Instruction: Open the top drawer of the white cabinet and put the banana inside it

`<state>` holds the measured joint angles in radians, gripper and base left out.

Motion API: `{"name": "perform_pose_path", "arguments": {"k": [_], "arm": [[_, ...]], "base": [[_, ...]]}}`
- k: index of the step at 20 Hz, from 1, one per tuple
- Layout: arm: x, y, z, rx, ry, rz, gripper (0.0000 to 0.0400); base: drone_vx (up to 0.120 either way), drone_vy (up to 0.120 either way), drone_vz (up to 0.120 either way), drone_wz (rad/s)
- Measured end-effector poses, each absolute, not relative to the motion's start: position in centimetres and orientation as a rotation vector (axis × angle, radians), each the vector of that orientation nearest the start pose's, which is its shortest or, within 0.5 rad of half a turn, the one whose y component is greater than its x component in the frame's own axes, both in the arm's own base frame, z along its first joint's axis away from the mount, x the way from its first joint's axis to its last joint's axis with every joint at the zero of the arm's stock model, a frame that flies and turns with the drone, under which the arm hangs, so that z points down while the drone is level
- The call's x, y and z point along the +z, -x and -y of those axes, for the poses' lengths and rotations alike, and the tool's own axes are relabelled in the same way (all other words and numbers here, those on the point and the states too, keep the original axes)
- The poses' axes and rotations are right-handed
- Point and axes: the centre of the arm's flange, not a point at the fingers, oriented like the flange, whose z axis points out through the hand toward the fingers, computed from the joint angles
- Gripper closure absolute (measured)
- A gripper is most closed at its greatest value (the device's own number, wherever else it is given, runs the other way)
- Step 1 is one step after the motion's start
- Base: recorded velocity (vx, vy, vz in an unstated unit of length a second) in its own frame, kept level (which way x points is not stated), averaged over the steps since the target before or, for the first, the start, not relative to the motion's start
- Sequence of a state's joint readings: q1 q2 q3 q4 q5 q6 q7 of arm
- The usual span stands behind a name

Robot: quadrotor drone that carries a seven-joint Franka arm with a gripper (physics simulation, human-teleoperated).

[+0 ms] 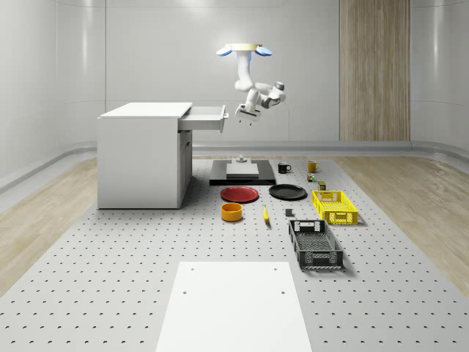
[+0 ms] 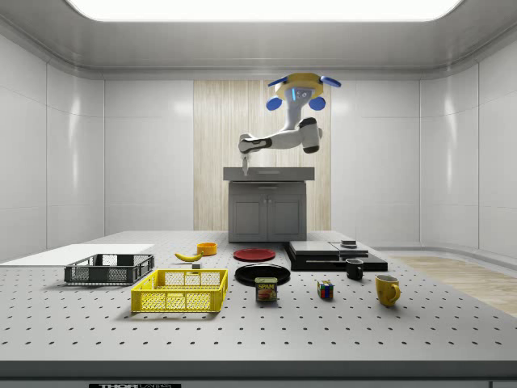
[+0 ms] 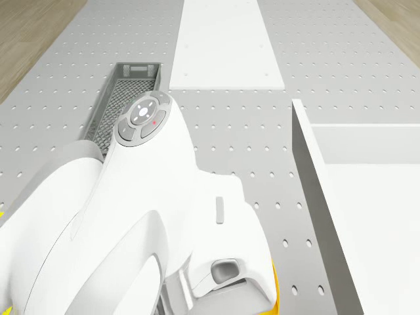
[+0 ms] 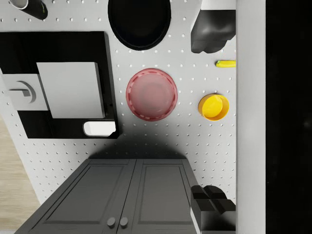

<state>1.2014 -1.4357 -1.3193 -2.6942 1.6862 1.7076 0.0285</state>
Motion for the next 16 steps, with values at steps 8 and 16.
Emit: {"name": "perform_pose_path", "arguments": {"k": [8, 16], "arm": [[50.1, -35.7, 0.7, 0.786, 0.053, -0.018, 0.0], [50.1, -35.7, 0.3, 0.785, 0.014, -0.004, 0.0]], "base": [[0.12, 0.12, -0.12, 0.0], [0.12, 0.12, -0.12, 0.0]]}}
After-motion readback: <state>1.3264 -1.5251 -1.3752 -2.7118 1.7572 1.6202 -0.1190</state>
